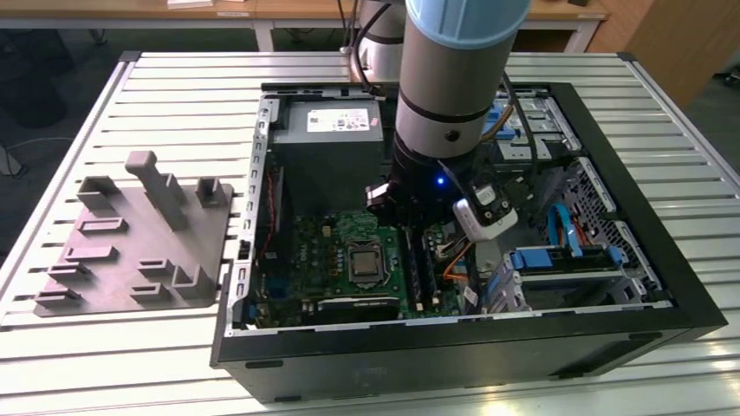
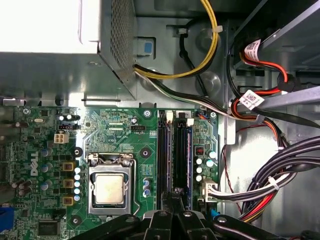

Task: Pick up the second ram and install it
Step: 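Insert the second ram into the second slot, then press down the second ram until it locks into place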

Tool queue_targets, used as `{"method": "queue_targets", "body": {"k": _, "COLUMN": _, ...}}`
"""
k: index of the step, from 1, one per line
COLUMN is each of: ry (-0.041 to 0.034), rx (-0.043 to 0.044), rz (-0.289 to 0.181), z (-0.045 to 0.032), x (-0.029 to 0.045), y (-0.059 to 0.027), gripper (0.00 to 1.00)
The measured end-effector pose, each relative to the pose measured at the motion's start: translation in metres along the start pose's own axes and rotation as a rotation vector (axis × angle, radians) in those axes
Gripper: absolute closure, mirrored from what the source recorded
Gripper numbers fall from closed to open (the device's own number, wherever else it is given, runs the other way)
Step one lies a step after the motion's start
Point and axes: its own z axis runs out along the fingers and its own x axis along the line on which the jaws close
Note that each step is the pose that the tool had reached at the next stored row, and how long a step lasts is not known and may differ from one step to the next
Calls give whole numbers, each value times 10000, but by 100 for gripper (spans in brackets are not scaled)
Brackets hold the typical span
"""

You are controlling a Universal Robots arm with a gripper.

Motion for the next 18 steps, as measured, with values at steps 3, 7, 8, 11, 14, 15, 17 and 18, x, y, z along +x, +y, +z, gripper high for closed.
{"method": "queue_targets", "body": {"k": 3, "ry": 0, "rx": 0, "rz": 0, "z": -1, "x": 0, "y": 0, "gripper": 89}}
{"method": "queue_targets", "body": {"k": 7, "ry": 1, "rx": 4, "rz": 2, "z": 16, "x": 1, "y": 18, "gripper": 89}}
{"method": "queue_targets", "body": {"k": 8, "ry": 2, "rx": 2, "rz": 1, "z": 35, "x": 1, "y": 47, "gripper": 89}}
{"method": "queue_targets", "body": {"k": 11, "ry": 3, "rx": 0, "rz": 1, "z": 93, "x": 2, "y": 164, "gripper": 89}}
{"method": "queue_targets", "body": {"k": 14, "ry": 3, "rx": 1, "rz": 0, "z": 152, "x": 4, "y": 284, "gripper": 89}}
{"method": "queue_targets", "body": {"k": 15, "ry": 3, "rx": 0, "rz": 0, "z": 171, "x": 5, "y": 313, "gripper": 89}}
{"method": "queue_targets", "body": {"k": 17, "ry": 3, "rx": 0, "rz": 0, "z": 208, "x": 6, "y": 366, "gripper": 89}}
{"method": "queue_targets", "body": {"k": 18, "ry": 3, "rx": -2, "rz": 0, "z": 227, "x": 7, "y": 381, "gripper": 89}}
